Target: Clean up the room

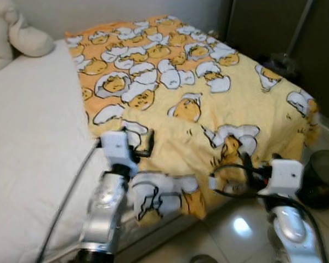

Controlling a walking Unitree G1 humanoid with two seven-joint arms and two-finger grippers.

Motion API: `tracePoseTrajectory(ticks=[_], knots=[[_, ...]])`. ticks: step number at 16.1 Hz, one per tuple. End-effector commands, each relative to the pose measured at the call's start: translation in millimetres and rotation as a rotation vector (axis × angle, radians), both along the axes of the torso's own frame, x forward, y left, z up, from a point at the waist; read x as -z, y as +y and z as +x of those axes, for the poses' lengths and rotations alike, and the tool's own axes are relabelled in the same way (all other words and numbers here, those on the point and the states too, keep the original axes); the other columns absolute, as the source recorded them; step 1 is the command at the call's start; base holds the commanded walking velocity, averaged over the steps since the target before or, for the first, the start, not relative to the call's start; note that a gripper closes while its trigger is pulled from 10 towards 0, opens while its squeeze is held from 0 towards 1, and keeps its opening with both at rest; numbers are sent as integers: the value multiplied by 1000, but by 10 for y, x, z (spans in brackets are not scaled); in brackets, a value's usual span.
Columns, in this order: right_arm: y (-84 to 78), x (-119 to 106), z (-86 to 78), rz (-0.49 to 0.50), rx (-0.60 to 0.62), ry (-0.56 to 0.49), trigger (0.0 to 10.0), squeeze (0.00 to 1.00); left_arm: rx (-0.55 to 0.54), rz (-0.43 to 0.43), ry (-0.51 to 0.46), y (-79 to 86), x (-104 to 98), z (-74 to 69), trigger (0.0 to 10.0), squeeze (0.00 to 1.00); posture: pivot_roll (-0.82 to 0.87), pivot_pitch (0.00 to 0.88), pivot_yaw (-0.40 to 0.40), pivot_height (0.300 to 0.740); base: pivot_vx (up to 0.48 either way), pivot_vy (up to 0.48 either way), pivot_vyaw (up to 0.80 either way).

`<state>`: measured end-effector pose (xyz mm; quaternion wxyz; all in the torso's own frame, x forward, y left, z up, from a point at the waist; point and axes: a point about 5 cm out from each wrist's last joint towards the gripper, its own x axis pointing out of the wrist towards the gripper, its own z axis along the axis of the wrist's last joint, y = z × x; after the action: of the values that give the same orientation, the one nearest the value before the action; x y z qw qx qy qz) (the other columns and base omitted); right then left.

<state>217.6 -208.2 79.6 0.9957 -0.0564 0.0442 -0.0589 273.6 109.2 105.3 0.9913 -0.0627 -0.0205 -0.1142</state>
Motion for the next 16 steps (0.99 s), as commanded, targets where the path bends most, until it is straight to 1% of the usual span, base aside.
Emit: tracePoseTrajectory(ticks=[1, 3, 4, 5, 6, 7, 9, 10, 11, 12, 13, 14, 15, 16], knots=[[104, 16, 41, 16, -45, 4, 10000, 0, -89, 38, 62, 174, 130, 63, 10000, 0, -230, 0, 74, 723, 0, 0, 0], [126, 79, 18, 11, -71, 34, 10000, 0, -119, 89, 144, 293, 283, 128, 10000, 0, -226, 0, 72, 723, 0, 0, 0], [140, 138, -16, 9, -90, 60, 10000, 0, -123, 143, 227, 378, 430, 172, 10000, 0, -224, 0, 70, 723, 0, 0, 0], [154, 237, -71, 5, -117, 106, 10000, 0, -120, 207, 381, 474, 668, 223, 10000, 0, -222, 0, 63, 723, 0, 0, 0], [157, 272, -91, 3, -126, 124, 10000, 0, -127, 187, 425, 505, 727, 235, 10000, 0, -224, 0, 62, 723, 0, 0, 0], [159, 310, -115, 5, -138, 145, 10000, 0, -125, 186, 463, 531, 780, 241, 10000, 0, -231, 0, 59, 723, 0, 0, 0], [104, 373, -192, -4, -139, 183, 10000, 0, -74, 216, 550, 529, 907, 200, 10000, 0, -244, 11, 58, 723, 0, 0, 0], [66, 390, -227, -12, -134, 198, 10000, 0, -48, 247, 624, 520, 1034, 127, 10000, 0, -250, 22, 59, 723, 0, 0, 0], [38, 411, -251, -13, -129, 208, 10000, 0, -58, 261, 689, 530, 1160, 60, 10000, 0, -252, 25, 59, 723, 0, 0, 0], [38, 411, -251, -13, -129, 208, 10000, 0, -58, 261, 689, 530, 1160, 60, 10000, 0, -252, 25, 59, 723, 0, 0, 0], [23, 424, -281, -17, -129, 214, 10000, 0, -63, 209, 721, 480, 1226, 25, 10000, 0, -275, 45, 52, 723, 0, 0, 0], [19, 428, -295, -19, -130, 217, 10000, 0, -61, 179, 726, 450, 1237, 23, 10000, 0, -276, 47, 52, 723, 0, 0, 0], [-8, 456, -344, -26, -131, 233, 10000, 0, -20, 125, 715, 338, 1229, 27, 10000, 0, -281, 59, 48, 723, 0, 0, 0], [-36, 482, -384, -32, -132, 249, 10000, 0, 3, 138, 716, 290, 1245, 3, 10000, 0, -281, 63, 47, 723, 0, 0, 0]])
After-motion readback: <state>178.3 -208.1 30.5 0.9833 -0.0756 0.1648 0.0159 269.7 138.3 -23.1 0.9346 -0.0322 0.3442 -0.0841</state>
